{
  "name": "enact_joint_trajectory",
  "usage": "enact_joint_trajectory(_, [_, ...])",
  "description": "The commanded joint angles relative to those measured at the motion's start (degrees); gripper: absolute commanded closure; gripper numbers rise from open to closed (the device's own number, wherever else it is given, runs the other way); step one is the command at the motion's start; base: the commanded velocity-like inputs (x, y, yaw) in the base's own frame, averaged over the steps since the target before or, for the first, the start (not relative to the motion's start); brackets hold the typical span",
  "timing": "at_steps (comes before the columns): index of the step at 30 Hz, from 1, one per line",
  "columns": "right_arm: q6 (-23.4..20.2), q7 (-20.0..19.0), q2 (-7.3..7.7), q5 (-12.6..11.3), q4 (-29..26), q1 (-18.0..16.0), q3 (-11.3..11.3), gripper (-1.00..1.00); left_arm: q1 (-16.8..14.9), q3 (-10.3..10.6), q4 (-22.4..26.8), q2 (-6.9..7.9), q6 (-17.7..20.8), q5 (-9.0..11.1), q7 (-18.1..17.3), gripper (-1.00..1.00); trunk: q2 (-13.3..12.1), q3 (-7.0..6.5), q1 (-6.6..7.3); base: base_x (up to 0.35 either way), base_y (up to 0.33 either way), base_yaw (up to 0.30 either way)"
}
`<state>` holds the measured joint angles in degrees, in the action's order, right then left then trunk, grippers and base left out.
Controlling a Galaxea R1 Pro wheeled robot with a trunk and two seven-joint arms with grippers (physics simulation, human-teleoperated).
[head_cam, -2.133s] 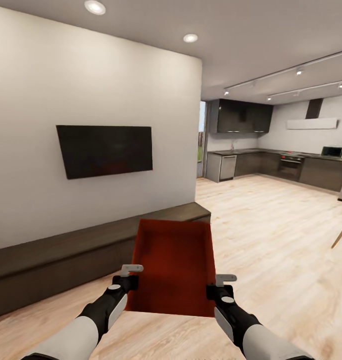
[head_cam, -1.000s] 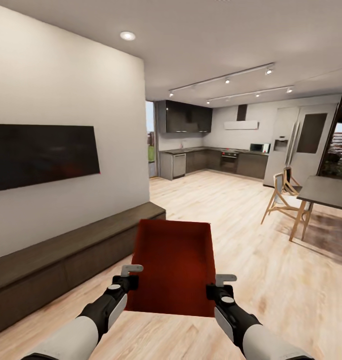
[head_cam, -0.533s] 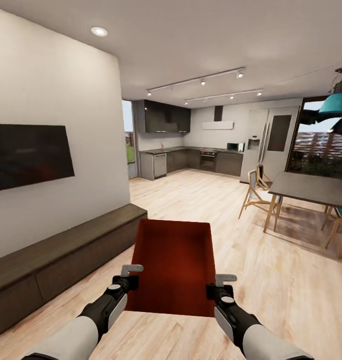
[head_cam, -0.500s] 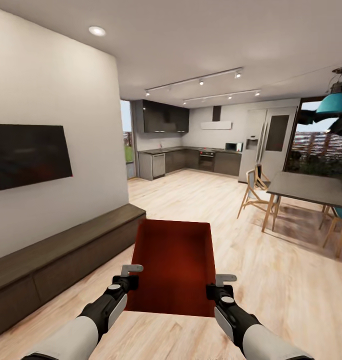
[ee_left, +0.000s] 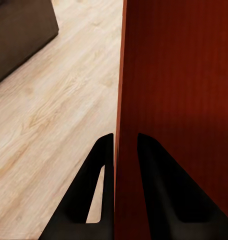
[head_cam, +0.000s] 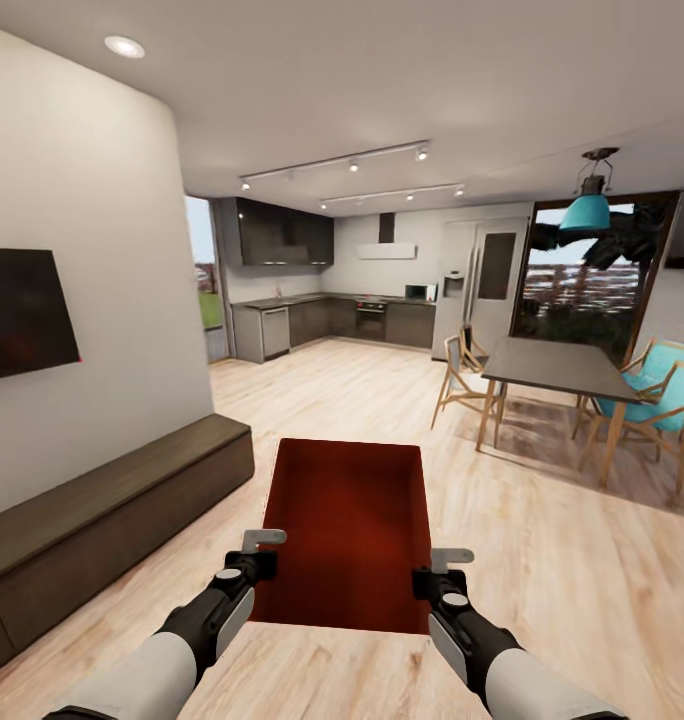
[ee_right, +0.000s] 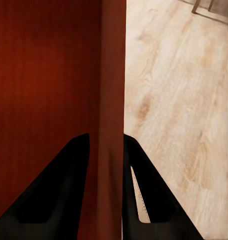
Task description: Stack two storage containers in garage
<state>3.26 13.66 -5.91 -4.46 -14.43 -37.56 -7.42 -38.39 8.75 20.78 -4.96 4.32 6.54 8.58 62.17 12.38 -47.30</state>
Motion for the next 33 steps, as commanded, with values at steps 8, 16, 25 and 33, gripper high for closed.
enact_joint_trajectory(8, [0.3,0.2,-0.15,-1.2,0.3,-0.1,0.2,1.00,0.0,0.2,0.3,-0.05,-0.9,0.0,0.8,1.00,0.1,0.08,0.00,0.000,0.000,-0.290])
enact_joint_trajectory(16, [0.3,0.2,-0.15,-1.2,0.3,-0.1,0.2,1.00,0.0,0.2,0.3,-0.05,-0.9,0.0,0.8,1.00,0.1,0.08,0.00,0.000,0.000,-0.290])
enact_joint_trajectory(25, [0.3,0.2,-0.15,-1.2,0.3,-0.1,0.2,1.00,0.0,0.2,0.3,-0.05,-0.9,0.0,0.8,1.00,0.1,0.08,0.00,0.000,0.000,-0.290])
enact_joint_trajectory(33, [0.3,0.2,-0.15,-1.2,0.3,-0.1,0.2,1.00,0.0,0.2,0.3,-0.05,-0.9,0.0,0.8,1.00,0.1,0.08,0.00,0.000,0.000,-0.290])
